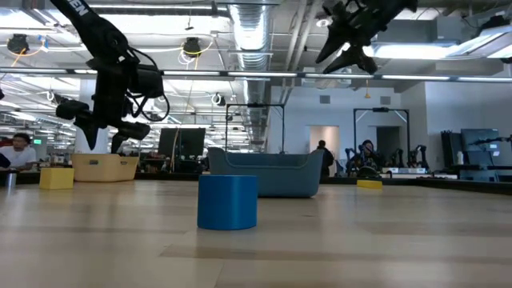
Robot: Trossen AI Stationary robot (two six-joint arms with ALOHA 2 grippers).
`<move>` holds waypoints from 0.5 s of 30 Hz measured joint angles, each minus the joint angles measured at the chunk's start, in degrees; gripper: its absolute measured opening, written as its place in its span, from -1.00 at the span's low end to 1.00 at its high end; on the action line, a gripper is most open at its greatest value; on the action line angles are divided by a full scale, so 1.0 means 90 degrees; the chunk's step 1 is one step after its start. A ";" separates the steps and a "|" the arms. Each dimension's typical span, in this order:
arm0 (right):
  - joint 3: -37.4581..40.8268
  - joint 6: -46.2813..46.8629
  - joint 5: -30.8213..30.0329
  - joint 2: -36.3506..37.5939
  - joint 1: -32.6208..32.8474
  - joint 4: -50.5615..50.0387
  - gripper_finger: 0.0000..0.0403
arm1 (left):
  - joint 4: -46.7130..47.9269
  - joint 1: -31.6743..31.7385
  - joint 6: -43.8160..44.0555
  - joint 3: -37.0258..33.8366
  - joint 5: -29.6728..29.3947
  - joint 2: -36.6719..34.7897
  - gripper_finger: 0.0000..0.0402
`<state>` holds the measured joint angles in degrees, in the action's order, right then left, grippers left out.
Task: Sort & place blocks by color
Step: Put the top right blue block into the yellow bin, then put the right blue block into the yellow bin
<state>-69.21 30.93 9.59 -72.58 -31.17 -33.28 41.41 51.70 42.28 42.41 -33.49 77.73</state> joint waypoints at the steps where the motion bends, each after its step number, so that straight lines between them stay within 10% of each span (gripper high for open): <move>1: -0.0001 -0.0065 -0.0101 0.0039 0.0147 -0.0244 -0.19 | 0.0000 0.0000 -0.0019 -0.0007 0.0002 0.0000 0.15; 8: 0.0000 -0.0252 -0.1594 0.0132 0.1301 -0.1633 -0.19 | 0.0352 -0.0006 -0.0383 -0.0002 0.0801 -0.0024 0.60; 15: 0.0896 -0.0160 -0.1596 0.0023 0.2398 -0.0713 -0.19 | 0.0351 -0.1399 -0.0143 0.0012 0.1743 -0.0760 0.67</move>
<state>-61.14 29.50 -4.78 -72.38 -9.58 -39.70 44.57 39.11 40.99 42.52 -17.80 70.90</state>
